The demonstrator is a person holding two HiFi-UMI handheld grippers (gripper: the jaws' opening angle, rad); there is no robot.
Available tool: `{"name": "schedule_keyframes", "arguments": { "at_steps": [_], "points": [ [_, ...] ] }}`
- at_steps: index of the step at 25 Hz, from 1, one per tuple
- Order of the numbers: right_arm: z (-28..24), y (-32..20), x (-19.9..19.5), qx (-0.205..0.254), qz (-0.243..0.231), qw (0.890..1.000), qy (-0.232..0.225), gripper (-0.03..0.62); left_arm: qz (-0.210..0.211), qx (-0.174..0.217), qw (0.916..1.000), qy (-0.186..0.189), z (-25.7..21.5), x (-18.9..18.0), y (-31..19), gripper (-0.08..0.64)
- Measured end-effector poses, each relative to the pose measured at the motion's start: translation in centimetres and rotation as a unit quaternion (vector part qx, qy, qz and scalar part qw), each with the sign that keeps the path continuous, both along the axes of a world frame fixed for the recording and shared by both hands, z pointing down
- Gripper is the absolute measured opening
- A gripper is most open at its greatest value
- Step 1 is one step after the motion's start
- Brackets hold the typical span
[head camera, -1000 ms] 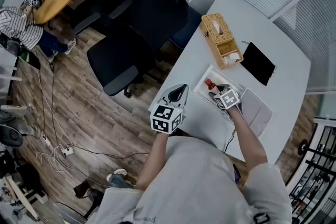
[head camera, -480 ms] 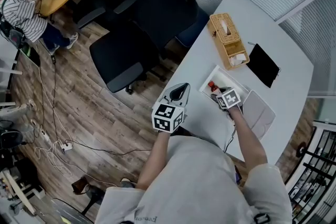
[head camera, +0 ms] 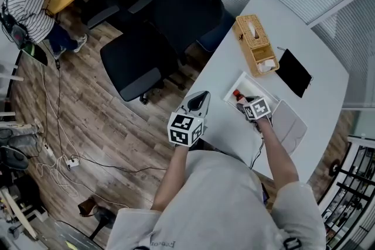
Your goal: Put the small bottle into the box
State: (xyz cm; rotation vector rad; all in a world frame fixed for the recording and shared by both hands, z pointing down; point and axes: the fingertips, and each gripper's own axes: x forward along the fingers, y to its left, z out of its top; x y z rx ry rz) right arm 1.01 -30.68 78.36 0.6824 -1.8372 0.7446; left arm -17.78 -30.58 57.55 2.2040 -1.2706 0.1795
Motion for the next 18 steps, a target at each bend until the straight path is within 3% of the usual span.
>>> {"name": "schedule_keyframes", "arguments": {
  "at_steps": [12,18],
  "points": [
    [-3.3,-0.2,-0.6,0.049,-0.009,0.999,-0.023,0.244,-0.002,0.008,1.0,-0.002,-0.4,0.7,1.2,0.028],
    [-6.6,0.7,0.5,0.083,0.059,0.991,-0.09,0.24,0.004,0.01,0.9999,-0.012,-0.8,2.2,2.5,0.028]
  ]
}}
